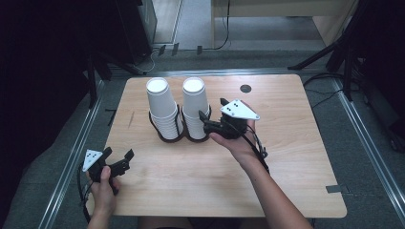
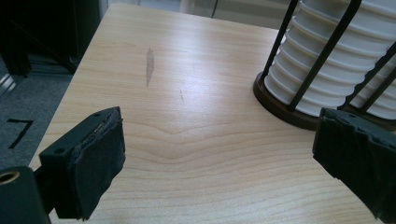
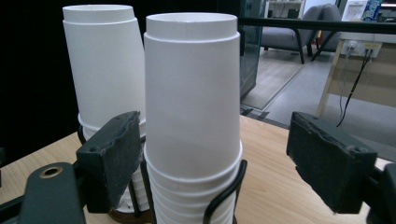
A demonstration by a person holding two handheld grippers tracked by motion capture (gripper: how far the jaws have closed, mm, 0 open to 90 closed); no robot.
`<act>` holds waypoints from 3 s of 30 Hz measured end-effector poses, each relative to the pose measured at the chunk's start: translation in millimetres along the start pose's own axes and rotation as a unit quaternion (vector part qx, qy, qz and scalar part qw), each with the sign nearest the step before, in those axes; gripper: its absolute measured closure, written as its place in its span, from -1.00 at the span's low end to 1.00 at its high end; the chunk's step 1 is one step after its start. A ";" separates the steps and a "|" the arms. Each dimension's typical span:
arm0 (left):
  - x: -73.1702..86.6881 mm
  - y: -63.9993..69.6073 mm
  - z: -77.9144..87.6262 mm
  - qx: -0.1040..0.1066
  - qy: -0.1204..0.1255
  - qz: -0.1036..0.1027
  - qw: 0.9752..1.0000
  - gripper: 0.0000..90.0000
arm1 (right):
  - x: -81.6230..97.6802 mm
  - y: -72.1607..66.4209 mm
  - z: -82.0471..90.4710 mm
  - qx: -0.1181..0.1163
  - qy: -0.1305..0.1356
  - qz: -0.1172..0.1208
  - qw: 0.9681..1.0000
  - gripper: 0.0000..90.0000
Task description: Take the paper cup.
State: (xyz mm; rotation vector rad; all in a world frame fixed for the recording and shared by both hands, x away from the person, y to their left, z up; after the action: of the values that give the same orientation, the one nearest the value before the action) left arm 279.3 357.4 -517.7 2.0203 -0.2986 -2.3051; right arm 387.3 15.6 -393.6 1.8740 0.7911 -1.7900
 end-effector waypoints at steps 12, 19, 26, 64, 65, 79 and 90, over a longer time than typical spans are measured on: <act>0.2 -0.8 -0.3 0.002 -0.003 0.001 1.000 -0.94 | 7.6 -6.1 -23.2 0.006 -0.013 0.001 1.000 -0.64; 0.4 -0.5 -0.6 0.001 -0.004 0.003 1.000 -0.94 | 5.5 -11.3 -38.8 0.006 -0.007 -0.003 1.000 -0.61; 0.5 -0.6 -0.8 0.003 -0.005 0.004 1.000 -0.94 | 3.6 -12.3 -52.9 0.013 0.000 -0.005 1.000 -0.55; 0.6 -1.0 -2.2 0.005 -0.008 0.011 1.000 -0.94 | -34.7 -21.2 -82.1 0.020 0.045 0.005 0.999 -0.48; 0.6 -1.0 -2.2 0.005 -0.008 0.011 1.000 -0.94 | -38.5 -21.5 -82.0 0.018 0.048 0.009 0.999 -0.48; 0.4 -1.4 -1.9 0.006 -0.008 0.011 1.000 -0.94 | -98.2 -34.9 -76.6 -0.007 0.078 0.022 0.997 -0.49; 0.4 -1.3 -1.7 0.005 -0.008 0.010 1.000 -0.94 | -131.0 -34.8 -58.0 -0.023 0.103 0.034 0.994 -0.48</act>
State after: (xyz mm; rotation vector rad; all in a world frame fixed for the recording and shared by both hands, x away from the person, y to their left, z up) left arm 281.1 358.4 -518.5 1.9963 -0.3308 -2.3130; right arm 407.2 65.5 -256.3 2.0521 0.8217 -1.5422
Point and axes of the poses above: each handheld gripper's, and its own axes: z roughly backward along the jaws, x roughly out of its underside, y roughly to its right, the point moved 7 cm from there along -z, roughly forward along the jaws, and after that the axes turned 15 degrees about y, right-handed, at the moved point
